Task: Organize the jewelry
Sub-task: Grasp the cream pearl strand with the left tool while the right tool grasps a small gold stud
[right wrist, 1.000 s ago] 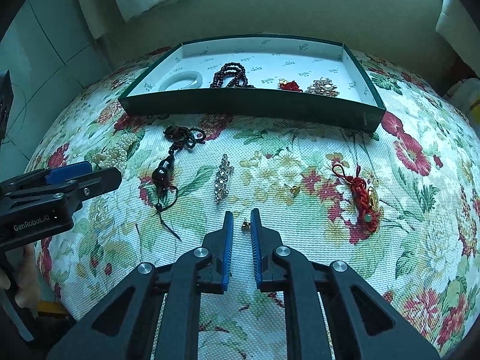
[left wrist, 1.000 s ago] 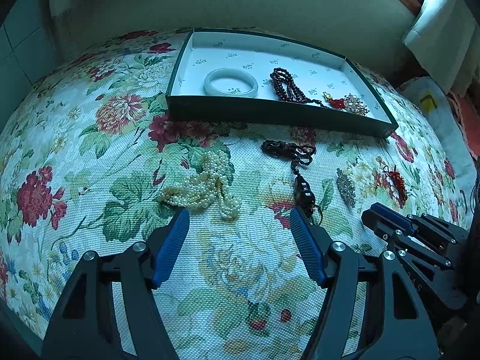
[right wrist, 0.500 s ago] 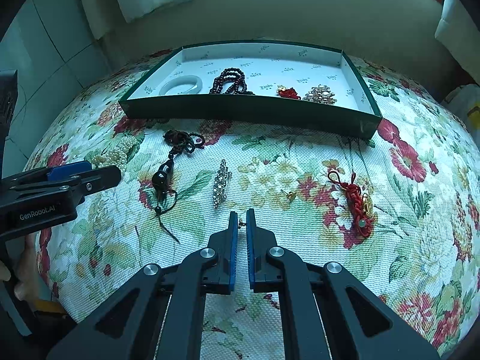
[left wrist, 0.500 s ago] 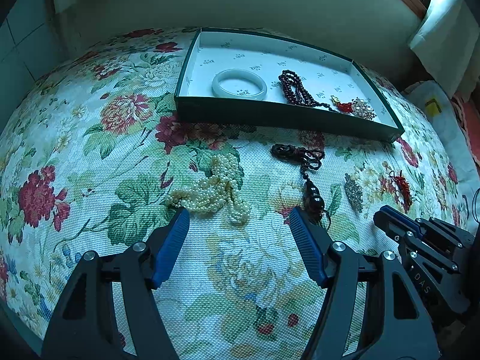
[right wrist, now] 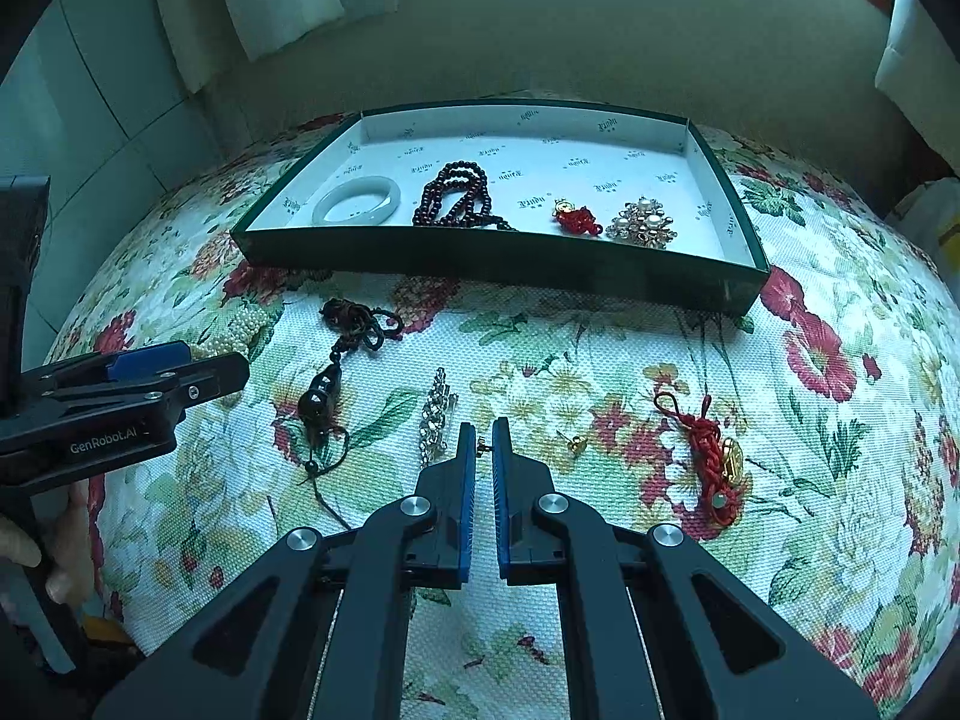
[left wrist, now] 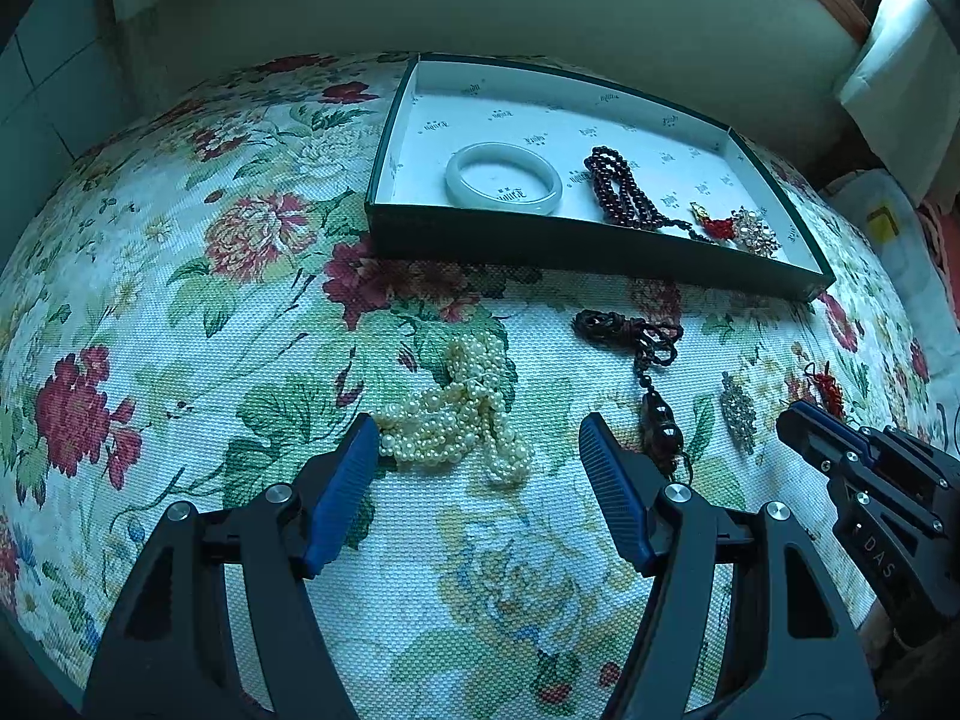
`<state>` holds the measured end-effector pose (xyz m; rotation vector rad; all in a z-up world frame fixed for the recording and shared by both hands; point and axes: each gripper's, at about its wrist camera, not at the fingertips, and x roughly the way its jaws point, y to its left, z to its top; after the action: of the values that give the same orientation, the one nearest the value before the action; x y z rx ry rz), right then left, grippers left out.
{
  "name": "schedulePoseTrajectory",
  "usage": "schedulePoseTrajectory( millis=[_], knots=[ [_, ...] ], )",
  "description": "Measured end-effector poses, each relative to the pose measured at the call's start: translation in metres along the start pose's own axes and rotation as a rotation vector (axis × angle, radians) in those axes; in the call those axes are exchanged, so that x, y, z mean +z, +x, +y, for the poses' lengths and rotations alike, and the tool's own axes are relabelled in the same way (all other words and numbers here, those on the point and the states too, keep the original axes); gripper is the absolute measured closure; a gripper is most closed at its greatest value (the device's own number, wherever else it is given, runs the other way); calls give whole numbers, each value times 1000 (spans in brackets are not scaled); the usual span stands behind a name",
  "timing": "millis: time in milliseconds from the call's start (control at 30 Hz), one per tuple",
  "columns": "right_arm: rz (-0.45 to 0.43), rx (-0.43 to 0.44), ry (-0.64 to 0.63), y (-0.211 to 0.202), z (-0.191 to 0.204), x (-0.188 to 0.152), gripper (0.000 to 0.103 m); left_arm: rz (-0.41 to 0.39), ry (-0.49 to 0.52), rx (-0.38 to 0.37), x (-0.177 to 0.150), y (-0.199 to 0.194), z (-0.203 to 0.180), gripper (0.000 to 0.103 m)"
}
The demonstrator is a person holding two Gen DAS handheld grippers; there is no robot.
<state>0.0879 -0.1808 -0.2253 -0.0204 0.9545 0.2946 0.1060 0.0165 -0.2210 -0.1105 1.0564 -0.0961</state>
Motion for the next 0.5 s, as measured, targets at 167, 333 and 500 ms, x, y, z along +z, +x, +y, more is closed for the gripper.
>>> schedulePoseTrajectory(
  millis=[167,333,500],
  knots=[
    [-4,9,2,3,-1,6,98,-18,18,23,6,5,1,44],
    [-3,16,6,7,-2,8,98,-25,49,22,7,7,1,56],
    [5,24,10,9,-3,7,98,-38,38,20,12,6,4,54]
  ],
)
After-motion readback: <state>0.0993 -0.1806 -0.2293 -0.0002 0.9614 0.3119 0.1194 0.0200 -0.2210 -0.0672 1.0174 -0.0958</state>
